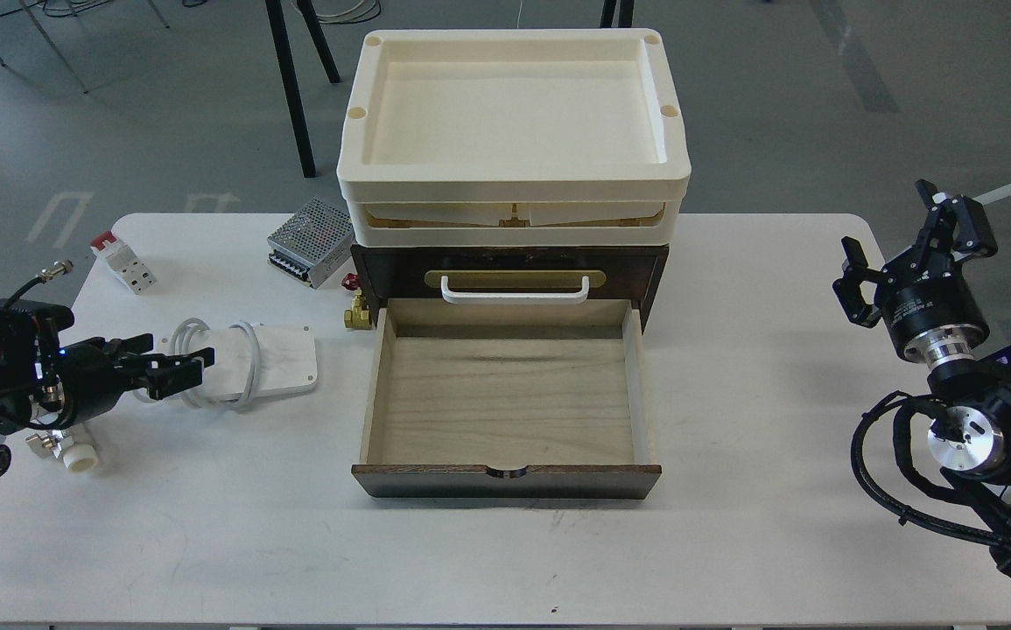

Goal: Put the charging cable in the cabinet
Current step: 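Close the left gripper on the white charging adapter with cable, then lift the adapter with the left gripper up and away from the table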

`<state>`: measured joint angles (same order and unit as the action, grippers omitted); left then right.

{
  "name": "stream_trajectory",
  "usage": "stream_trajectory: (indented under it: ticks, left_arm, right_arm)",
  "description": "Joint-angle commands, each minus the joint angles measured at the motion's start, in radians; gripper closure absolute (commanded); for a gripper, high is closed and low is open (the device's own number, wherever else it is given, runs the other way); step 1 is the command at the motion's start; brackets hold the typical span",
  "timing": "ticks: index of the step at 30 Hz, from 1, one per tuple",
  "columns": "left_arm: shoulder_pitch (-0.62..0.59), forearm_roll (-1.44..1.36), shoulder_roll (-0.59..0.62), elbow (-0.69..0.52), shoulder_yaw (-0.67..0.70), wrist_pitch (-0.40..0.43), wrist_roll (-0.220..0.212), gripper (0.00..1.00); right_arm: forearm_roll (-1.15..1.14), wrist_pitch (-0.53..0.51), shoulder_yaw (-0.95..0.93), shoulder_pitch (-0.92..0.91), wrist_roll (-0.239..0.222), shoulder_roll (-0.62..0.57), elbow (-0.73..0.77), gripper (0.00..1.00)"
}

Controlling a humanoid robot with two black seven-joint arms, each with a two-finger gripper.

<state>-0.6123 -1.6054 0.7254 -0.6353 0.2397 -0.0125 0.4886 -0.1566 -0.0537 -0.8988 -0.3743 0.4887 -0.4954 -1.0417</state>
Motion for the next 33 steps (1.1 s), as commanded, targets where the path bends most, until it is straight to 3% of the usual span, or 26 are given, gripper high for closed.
stream_trajectory:
  ticks: [1, 4, 6, 8, 14, 24, 33]
  left_arm:
    - [0.008, 0.016, -0.006, 0.011, -0.002, 0.000, 0.000, 0.13]
    - [0.011, 0.010, -0.006, 0.008, -0.003, -0.006, 0.000, 0.32]
    - [0.014, 0.007, -0.003, 0.008, -0.006, -0.017, 0.000, 0.54]
    - [0.014, 0.004, -0.003, 0.006, -0.022, -0.020, 0.000, 0.70]
    - [0.012, 0.010, -0.001, 0.008, -0.068, -0.113, 0.000, 0.96]
    - [0.003, 0.146, 0.061, -0.023, -0.053, -0.242, 0.000, 0.99]
    - [0.006, 0.330, 0.251, -0.222, 0.027, -0.279, 0.000, 0.99]
  right_arm:
    - [0.000, 0.000, 0.000, 0.000, 0.000, 0.000, 0.000, 0.01]
    - [0.000, 0.000, 0.000, 0.000, 0.000, 0.000, 0.000, 0.01]
    - [-0.001, 0.000, 0.000, 0.000, 0.000, 0.001, 0.000, 0.01]
    - [0.000, 0.000, 0.000, 0.000, 0.000, 0.000, 0.000, 0.01]
    - [0.000, 0.000, 0.000, 0.000, 0.000, 0.000, 0.000, 0.01]
    - [0.000, 0.000, 0.000, 0.000, 0.000, 0.000, 0.000, 0.01]
    - [-0.001, 0.001, 0.000, 0.000, 0.000, 0.000, 0.000, 0.01]
